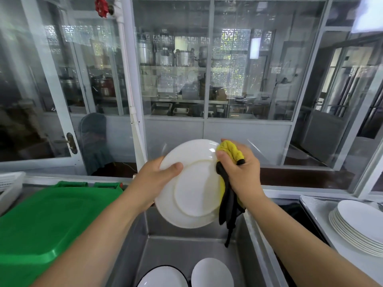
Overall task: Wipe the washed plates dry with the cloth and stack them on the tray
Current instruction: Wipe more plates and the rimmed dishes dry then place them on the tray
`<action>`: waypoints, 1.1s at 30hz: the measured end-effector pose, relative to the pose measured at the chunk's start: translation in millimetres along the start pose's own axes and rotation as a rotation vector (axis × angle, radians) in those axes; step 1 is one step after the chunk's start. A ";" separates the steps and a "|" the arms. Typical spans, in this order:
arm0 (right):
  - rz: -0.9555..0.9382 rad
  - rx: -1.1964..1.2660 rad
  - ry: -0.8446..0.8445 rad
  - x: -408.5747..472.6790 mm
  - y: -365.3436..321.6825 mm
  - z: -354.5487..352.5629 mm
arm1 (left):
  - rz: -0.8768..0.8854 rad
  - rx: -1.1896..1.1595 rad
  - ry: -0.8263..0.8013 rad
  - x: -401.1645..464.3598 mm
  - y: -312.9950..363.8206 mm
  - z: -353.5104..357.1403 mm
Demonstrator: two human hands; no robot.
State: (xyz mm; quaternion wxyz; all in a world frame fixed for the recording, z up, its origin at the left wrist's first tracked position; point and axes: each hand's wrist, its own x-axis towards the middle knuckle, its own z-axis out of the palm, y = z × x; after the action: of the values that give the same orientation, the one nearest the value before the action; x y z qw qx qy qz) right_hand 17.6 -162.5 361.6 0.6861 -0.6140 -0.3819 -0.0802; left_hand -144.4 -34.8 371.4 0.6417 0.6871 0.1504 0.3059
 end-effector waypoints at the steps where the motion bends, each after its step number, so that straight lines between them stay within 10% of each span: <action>1: -0.062 -0.074 -0.026 1.8 -1.3 -1.7 | 0.012 0.016 0.007 -1.0 -0.8 0.4; 8: -0.661 -0.487 -0.353 13.9 -30.8 15.8 | 0.041 0.118 -0.038 -2.3 -3.2 17.1; 18: -0.187 -0.212 -0.118 4.2 -1.6 -4.3 | 0.062 -0.260 0.210 -5.6 12.7 -0.1; 33: -0.774 -0.775 -0.085 -62.4 2.5 41.3 | -0.135 -0.621 0.377 7.8 -4.4 23.0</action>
State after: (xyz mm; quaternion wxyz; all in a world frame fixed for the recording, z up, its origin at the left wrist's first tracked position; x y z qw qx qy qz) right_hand -41.9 -146.9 319.0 0.3142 -0.6392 -0.5497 -0.4365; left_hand -123.5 -47.7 369.1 0.7993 0.3798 0.2110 0.4151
